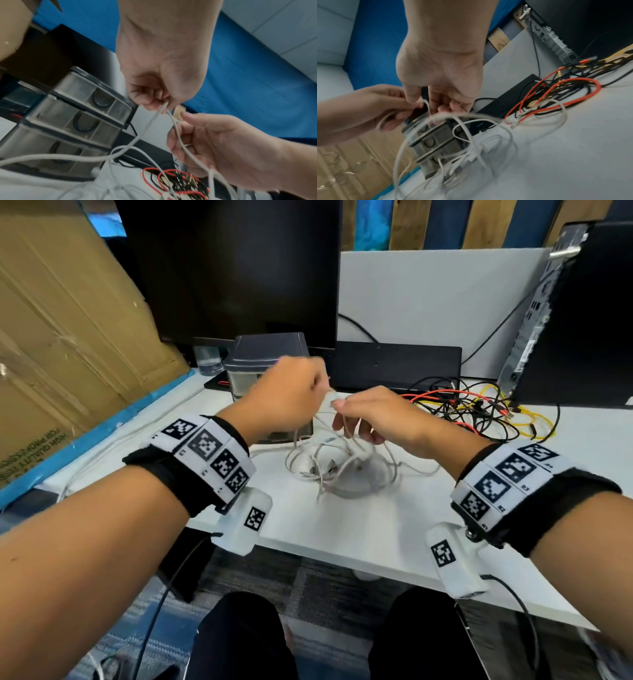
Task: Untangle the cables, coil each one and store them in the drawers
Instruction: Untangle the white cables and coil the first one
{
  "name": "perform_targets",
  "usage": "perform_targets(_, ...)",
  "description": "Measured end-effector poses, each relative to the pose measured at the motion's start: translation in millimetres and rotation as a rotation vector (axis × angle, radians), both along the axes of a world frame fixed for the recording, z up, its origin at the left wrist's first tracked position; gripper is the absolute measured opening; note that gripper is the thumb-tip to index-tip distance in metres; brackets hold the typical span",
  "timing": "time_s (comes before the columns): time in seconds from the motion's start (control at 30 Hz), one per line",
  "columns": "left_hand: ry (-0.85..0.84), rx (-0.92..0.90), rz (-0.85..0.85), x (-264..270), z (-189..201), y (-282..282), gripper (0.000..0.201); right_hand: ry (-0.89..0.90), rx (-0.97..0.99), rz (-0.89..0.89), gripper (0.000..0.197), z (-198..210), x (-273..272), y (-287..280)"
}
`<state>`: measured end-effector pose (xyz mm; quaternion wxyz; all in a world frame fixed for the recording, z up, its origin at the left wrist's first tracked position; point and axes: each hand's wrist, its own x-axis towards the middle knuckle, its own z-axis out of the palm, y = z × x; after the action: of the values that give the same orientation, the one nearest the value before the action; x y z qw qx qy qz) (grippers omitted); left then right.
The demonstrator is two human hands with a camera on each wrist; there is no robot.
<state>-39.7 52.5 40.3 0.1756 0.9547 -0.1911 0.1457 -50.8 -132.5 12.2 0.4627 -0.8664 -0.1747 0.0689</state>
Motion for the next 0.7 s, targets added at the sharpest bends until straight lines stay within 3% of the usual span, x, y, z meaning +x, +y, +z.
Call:
perform_targets(0.13, -0.224, -0.321, 0.072, 9, 22, 8, 0.012, -0.088, -0.039, -0.018, 0.034, 5, 5, 8)
perform_targets(0.27, -0.294, -0.403, 0.040, 1, 36, 8, 0.011, 0.073, 0.030, -0.017, 0.030, 2, 13, 6)
perform_targets(0.4, -0.357, -0.651, 0.091, -2, 51, 18, 0.014, 0.240, -0.321, 0.123, 0.018, -21, 16, -13)
perform_targets(0.5, -0.385, -0.775, 0.117, 0, 64, 31, 0.014, 0.238, -0.444, 0.104, 0.029, -32, 15, -23)
perform_targets(0.6, -0.352, -0.761, 0.100, 0, 65, 33, 0.014, 0.172, -0.315, 0.033, 0.047, -15, 13, -24)
perform_targets(0.7, -0.294, -0.746, 0.083, 2, 57, 29, 0.017, 0.035, -0.027, -0.102, 0.050, 20, 15, -15)
